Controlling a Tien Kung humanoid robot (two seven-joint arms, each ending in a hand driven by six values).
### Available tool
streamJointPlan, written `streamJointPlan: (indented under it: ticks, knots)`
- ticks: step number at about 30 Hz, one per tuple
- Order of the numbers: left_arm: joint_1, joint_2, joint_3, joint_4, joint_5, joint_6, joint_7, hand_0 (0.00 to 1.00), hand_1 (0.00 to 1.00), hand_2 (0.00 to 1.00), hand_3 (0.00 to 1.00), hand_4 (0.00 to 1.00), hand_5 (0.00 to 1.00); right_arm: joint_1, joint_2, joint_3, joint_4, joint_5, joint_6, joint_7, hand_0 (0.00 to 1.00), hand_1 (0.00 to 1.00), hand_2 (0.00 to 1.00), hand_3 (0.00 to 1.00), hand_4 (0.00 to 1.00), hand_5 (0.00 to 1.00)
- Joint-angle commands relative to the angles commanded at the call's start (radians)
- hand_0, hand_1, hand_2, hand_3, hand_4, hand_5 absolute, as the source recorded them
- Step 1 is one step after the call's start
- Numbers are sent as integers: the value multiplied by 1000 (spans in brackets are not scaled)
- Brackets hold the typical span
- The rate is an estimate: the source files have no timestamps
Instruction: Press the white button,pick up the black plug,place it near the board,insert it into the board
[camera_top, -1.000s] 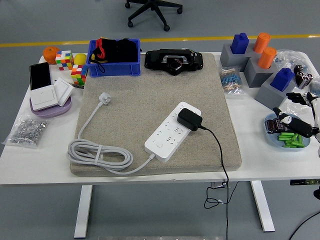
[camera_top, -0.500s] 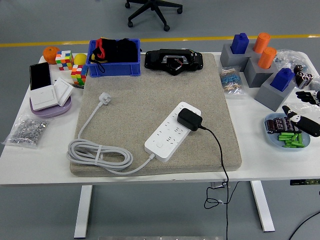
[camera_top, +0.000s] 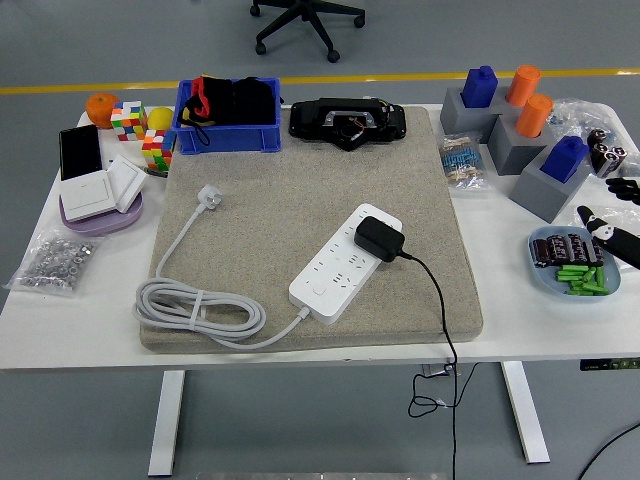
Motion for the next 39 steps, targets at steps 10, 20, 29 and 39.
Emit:
streamJointPlan:
  ticks: [10, 20, 29, 39]
  knots:
    - [-4, -2, 1, 0, 0, 0, 0, 685, 677, 657, 685, 564, 198, 1, 3, 6, -5, 1, 0, 1, 748, 674, 645, 638, 879, 341]
    - [-4, -2, -4, 0, 2, 1, 1, 686, 677, 657, 685, 563, 199, -2, 6, 9, -6, 2, -1, 2, 748, 674, 646, 644, 878, 340]
    - [-2, -2, -7, 0, 3, 1, 1, 685, 677, 657, 685, 563, 200, 0, 8, 13, -5, 2, 0, 0, 748, 674, 647, 644, 878, 340]
    - [-4, -2, -1, 0, -5, 2, 0, 685, 677, 657, 686, 563, 198, -2, 7, 10, -6, 1, 0, -1, 748, 674, 648, 643, 877, 339]
